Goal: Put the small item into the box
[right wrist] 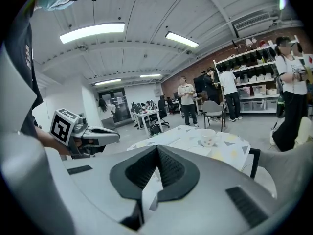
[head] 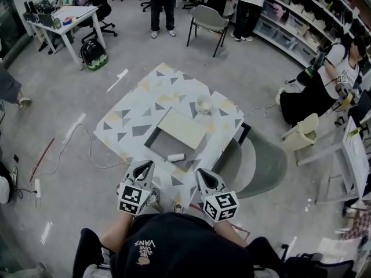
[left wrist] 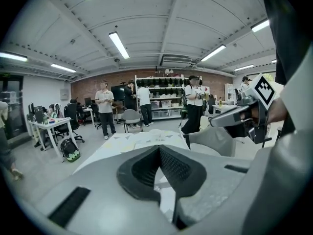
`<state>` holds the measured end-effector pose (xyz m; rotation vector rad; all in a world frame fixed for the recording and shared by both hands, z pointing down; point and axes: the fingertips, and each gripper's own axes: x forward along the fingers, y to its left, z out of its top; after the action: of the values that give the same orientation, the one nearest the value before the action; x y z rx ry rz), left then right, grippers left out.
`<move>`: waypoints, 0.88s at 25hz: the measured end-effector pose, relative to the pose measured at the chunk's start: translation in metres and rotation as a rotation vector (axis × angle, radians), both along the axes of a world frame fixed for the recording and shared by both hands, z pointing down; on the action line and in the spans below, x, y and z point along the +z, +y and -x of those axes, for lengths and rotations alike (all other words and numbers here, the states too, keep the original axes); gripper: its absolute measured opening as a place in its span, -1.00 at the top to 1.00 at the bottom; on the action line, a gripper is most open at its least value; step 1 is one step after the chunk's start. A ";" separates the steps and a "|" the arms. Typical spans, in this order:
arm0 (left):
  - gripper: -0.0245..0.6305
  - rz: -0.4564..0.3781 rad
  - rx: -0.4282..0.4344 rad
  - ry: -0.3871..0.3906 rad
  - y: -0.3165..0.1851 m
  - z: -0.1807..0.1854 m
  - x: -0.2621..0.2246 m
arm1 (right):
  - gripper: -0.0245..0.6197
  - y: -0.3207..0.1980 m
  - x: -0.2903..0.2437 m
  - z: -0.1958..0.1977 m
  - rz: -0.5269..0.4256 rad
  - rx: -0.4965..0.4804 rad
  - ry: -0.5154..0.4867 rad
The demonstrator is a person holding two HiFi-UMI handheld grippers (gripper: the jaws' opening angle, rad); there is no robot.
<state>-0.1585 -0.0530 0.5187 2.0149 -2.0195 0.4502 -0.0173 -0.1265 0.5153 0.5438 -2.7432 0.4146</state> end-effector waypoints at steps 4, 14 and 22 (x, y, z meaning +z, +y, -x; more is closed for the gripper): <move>0.91 -0.014 -0.053 0.013 0.019 -0.005 -0.003 | 0.92 0.006 0.001 -0.002 -0.009 -0.036 0.002; 0.91 -0.035 -0.126 0.020 0.043 -0.022 -0.013 | 0.93 0.014 -0.002 -0.008 -0.033 -0.094 0.006; 0.91 -0.047 -0.160 0.020 0.053 -0.030 -0.015 | 0.93 0.018 -0.003 -0.010 -0.048 -0.130 0.006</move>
<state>-0.1288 -0.0004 0.5042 1.8570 -2.1764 0.3511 -0.0069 -0.1082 0.5124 0.3748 -2.7692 0.3160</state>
